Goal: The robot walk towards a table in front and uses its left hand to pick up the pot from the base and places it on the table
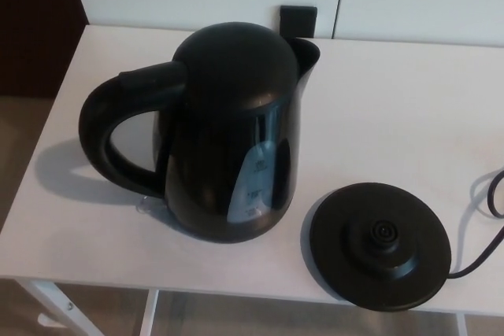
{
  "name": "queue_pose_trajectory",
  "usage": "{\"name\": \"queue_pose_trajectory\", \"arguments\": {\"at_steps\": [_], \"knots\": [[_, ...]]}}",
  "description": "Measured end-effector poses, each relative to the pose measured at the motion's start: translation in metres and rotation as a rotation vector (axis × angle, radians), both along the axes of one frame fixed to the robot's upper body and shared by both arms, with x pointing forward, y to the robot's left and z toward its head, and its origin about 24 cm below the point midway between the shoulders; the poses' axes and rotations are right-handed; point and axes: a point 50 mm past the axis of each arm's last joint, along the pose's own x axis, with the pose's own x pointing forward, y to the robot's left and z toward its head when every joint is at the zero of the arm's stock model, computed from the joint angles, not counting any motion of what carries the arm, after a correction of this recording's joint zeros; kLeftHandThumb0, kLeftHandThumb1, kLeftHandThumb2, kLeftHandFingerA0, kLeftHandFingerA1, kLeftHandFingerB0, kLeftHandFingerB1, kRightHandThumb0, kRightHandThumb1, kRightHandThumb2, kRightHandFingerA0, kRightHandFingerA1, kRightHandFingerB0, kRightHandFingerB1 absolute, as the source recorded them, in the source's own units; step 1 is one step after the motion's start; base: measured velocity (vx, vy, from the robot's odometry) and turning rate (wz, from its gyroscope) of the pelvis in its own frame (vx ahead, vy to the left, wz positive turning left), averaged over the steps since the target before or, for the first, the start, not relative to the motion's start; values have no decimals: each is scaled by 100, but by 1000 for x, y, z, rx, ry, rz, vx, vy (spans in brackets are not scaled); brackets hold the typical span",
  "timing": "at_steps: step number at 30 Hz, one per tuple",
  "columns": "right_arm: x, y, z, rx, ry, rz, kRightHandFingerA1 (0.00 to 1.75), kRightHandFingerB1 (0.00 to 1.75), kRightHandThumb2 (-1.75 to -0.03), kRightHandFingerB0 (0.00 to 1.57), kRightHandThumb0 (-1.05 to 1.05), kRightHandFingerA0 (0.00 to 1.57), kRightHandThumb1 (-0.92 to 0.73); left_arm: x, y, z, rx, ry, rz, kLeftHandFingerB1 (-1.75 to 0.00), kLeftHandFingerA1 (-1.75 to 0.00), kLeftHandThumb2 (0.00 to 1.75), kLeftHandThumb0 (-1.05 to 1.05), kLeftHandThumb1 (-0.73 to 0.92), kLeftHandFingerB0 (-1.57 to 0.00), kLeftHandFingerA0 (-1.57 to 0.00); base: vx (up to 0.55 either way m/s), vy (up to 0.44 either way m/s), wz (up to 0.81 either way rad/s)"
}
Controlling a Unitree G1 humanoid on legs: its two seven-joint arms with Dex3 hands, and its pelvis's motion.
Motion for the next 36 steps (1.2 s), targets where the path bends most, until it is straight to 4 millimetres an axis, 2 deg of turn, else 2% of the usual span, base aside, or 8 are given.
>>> {"name": "queue_pose_trajectory", "arguments": {"at_steps": [1,3,5,7,12,21,28,36], "knots": [[-1,0,0,0,2,-4,57,51,-85,45,-56,61,-50,-8,1,-13,-10,41,15,-7,-14,89,-82,53,0,0,0,0,0],[-4,-2,-1,0,7,-13,41,36,-60,47,-51,62,-60,-26,2,-37,-24,122,49,0,-5,89,-88,55,0,0,0,0,0],[-7,-3,-2,0,13,-25,54,49,-85,38,-59,51,-49,-41,0,-58,-39,188,78,-6,-13,90,-82,56,0,0,0,0,0],[-10,-5,-2,0,17,-40,43,34,-58,37,-52,53,-57,-60,-3,-83,-56,263,114,-13,-22,96,-81,61,0,0,0,0,0],[-9,-11,0,4,-5,-106,40,32,-58,27,-57,41,-56,-91,-23,-135,-87,403,147,-13,-19,99,-84,63,0,0,0,0,0],[-10,-23,3,37,-57,-266,40,32,-58,28,-60,41,-56,-103,-85,-195,-122,466,89,-14,-17,103,-86,64,0,0,0,0,0],[-12,-24,3,79,-87,-369,40,33,-57,29,-55,42,-56,-91,-120,-219,-197,416,120,-9,-8,83,-75,59,0,0,0,0,0],[-9,-27,6,104,-119,-441,38,31,-58,26,-57,44,-54,-101,-108,-224,-253,420,238,-14,-22,92,-76,57,0,0,0,0,0]]}}
